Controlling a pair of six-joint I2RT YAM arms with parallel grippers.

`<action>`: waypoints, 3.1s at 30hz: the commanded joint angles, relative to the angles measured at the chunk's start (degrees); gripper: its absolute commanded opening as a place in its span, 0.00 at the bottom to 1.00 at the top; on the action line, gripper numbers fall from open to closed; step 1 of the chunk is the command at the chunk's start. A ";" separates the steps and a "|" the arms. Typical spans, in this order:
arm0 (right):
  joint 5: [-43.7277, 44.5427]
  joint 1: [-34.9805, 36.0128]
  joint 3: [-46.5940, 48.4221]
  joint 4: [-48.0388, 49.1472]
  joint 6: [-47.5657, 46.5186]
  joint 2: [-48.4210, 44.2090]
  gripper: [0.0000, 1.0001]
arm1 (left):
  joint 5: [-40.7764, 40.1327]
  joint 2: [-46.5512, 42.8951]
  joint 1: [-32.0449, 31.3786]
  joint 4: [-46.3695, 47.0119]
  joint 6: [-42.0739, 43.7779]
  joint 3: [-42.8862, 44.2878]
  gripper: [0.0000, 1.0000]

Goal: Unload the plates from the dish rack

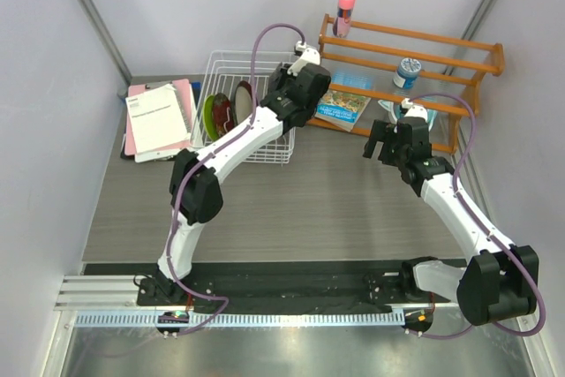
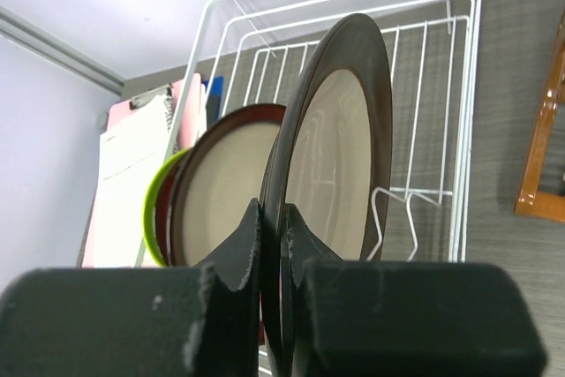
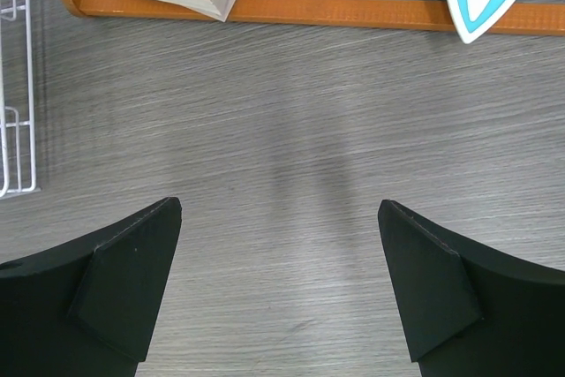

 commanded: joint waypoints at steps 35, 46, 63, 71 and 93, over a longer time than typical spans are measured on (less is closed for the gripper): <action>-35.25 0.22 -8.49 29.03 19.98 -3.29 1.00 | 39.82 -43.63 -0.97 7.76 -34.33 -32.43 0.00; -43.95 0.13 -17.80 45.11 28.15 2.25 0.97 | 46.06 -49.26 0.87 17.87 -40.05 -42.90 0.00; -54.41 0.13 -24.14 78.44 45.65 12.09 0.01 | 49.58 -49.61 1.23 24.29 -44.01 -51.08 0.00; -48.10 -2.24 -24.67 63.48 42.07 1.59 0.01 | 45.38 -51.80 1.23 22.28 -41.02 -54.33 0.83; -31.66 -11.56 -18.70 12.71 21.84 -14.63 0.01 | 17.87 -62.97 1.14 12.52 -33.72 -62.32 0.99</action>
